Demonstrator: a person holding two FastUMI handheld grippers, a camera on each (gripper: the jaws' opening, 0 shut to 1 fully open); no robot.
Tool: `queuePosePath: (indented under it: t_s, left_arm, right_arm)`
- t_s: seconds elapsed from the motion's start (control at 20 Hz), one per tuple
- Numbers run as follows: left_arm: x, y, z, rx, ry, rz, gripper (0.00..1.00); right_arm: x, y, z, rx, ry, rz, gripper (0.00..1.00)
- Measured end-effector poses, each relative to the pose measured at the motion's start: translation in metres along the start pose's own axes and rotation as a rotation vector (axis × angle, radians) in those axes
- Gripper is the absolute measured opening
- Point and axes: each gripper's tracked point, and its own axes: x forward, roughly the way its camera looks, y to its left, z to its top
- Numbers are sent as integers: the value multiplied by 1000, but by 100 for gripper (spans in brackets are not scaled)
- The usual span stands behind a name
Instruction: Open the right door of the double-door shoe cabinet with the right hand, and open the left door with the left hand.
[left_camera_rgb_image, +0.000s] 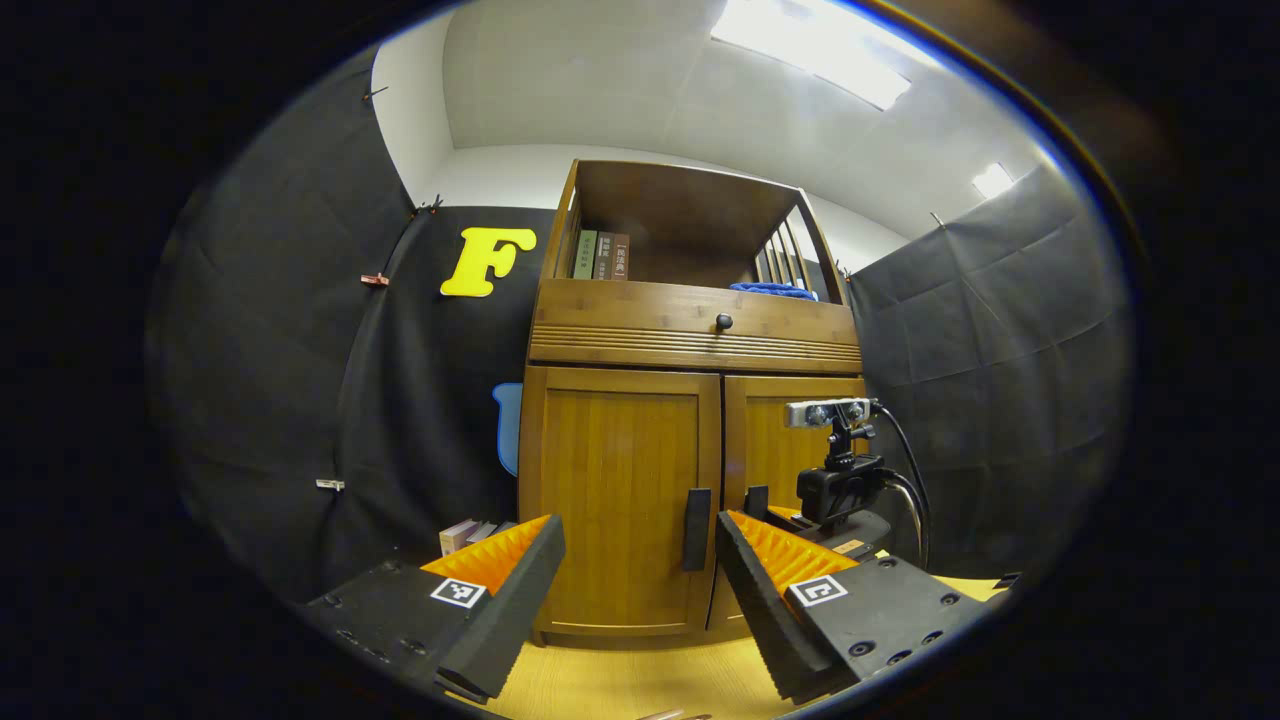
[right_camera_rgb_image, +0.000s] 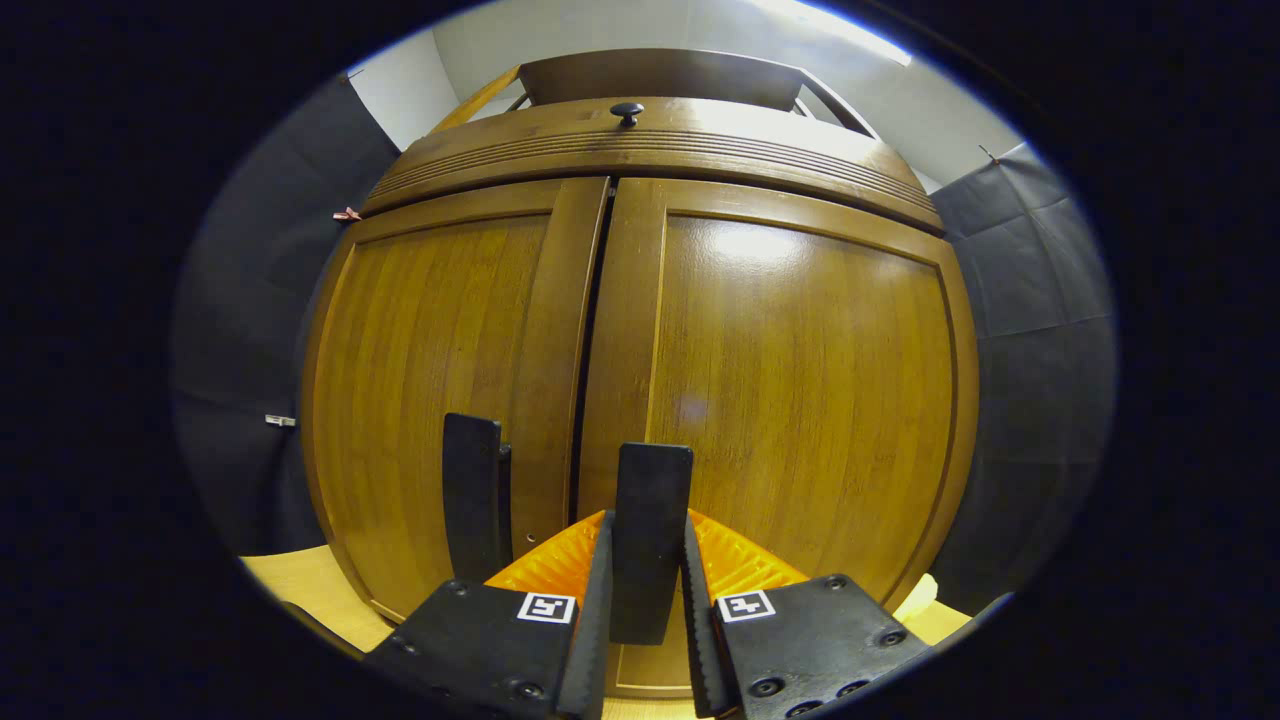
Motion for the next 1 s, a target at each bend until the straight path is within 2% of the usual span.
queuePosePath:
  t_s: [0.05, 0.1, 0.15, 0.2, 0.25, 0.3, 0.45, 0.65, 0.85, 0.9, 0.95, 1.0]
  left_arm:
    - [0, 3, -1, -4, 3, 8, 96]
    - [0, 6, -2, -4, 8, 18, 94]
    - [-3, 8, -3, -1, 14, 29, 94]
    - [-4, 10, -4, 2, 22, 40, 94]
    - [-6, 11, -5, 6, 26, 43, 94]
    - [-9, 11, -3, 6, 23, 44, 94]
    - [-12, 10, -2, -8, 15, 42, 96]
    - [-11, 5, -7, -23, 34, 29, 94]
    - [-2, -10, -10, -23, 32, -18, 94]
    - [2, -15, -11, -24, 33, -30, 94]
    - [5, -19, -14, -23, 33, -42, 94]
    - [9, -24, -16, -20, 34, -54, 94]
  right_arm:
    - [0, -1, 0, 8, 7, -3, 33]
    - [0, -1, -1, 16, 9, 0, 27]
    - [-2, 0, -2, 21, 13, 8, 30]
    - [-3, -1, -1, 10, 13, 20, 26]
    - [-10, -1, 0, 17, 15, 31, 30]
    - [-14, -1, 0, 13, 16, 46, 18]
    - [-35, -4, 5, 19, 19, 93, 18]
    - [-67, -12, 11, 20, 33, 146, 18]
    - [-102, -27, 15, 30, 30, 188, 18]
    - [-110, -31, 16, 30, 29, 194, 23]
    - [-116, -36, 18, 29, 28, 200, 18]
    - [-121, -40, 18, 27, 29, 206, 18]
